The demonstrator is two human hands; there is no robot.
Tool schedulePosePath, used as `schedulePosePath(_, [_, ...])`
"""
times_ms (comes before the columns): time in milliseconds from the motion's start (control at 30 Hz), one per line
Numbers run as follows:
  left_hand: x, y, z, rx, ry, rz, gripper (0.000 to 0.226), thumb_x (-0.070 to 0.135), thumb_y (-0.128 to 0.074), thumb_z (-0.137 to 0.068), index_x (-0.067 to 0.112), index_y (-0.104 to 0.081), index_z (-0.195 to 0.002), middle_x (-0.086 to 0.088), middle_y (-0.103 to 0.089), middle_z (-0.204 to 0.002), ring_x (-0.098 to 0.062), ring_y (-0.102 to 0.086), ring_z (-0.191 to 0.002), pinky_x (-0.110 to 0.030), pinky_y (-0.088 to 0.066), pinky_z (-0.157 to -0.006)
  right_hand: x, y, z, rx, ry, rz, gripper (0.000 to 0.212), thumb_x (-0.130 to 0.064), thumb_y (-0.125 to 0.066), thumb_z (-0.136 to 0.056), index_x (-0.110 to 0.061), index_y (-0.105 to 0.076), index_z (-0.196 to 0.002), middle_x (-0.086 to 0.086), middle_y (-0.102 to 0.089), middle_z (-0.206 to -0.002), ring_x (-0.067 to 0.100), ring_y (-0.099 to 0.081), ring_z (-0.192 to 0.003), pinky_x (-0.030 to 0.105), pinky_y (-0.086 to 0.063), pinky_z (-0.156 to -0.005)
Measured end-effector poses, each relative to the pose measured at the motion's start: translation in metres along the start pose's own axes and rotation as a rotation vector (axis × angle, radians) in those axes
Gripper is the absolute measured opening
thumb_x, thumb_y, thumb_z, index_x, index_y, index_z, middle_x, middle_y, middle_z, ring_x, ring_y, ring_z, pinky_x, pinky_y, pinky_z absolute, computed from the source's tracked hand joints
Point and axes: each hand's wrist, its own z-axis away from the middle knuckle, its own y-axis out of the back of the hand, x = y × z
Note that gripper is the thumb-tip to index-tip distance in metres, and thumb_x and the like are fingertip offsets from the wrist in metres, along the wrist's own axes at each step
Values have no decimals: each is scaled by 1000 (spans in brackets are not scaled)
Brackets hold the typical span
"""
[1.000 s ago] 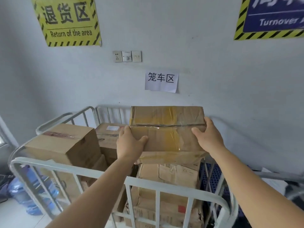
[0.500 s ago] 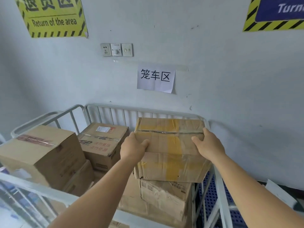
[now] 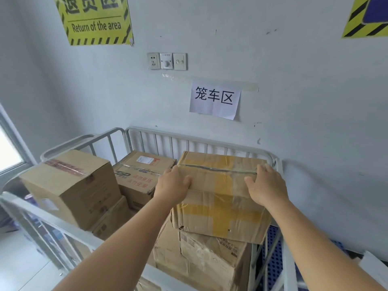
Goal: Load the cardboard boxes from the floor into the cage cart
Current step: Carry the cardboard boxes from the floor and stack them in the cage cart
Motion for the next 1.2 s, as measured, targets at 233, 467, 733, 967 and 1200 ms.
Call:
schedulePosePath(233, [-23,23,39,96,-64,-195,62,47,-42,-97,16,-27,-149,-3,-35,-151,-25,-30,-139,-40,-27,-112,-54,-16,26,-46,324,-59,73,-50,-35,-101,-14,-6,-158,4,-2,-165,22,-4,-151,40,-9,-122])
schedulePosePath(467, [-92,58,107,203,99,-280,66,50,-44,-96,21,-22,-151,1,-32,-153,-21,-24,-143,-39,-23,-115,-125,-49,77,-155,587,-129,71,-49,-39,-101,-17,-10,-157,1,-4,-165,21,-3,-151,38,-5,-122])
schedulePosePath(733, [-175,87,251,276,351,-317,64,48,-47,-95,21,-26,-149,3,-36,-151,-19,-30,-141,-38,-25,-115,-195,-91,188,-338,863,-139,69,-46,-40,-101,-19,-11,-157,-2,-7,-164,19,-3,-151,36,-8,-120])
schedulePosePath(967, [-232,84,429,271,667,-366,66,47,-41,-98,17,-18,-152,1,-29,-155,-21,-22,-144,-37,-19,-117,-226,-116,343,-472,1159,-74,73,-48,-42,-100,-19,-9,-157,0,-8,-164,21,-5,-151,39,-9,-122])
schedulePosePath(1200, [-253,64,626,298,999,-363,65,47,-39,-99,16,-18,-152,-1,-29,-155,-21,-22,-144,-36,-20,-114,-221,-140,509,-608,1449,-3,73,-48,-42,-100,-15,-11,-157,3,-10,-164,20,-10,-151,36,-12,-122])
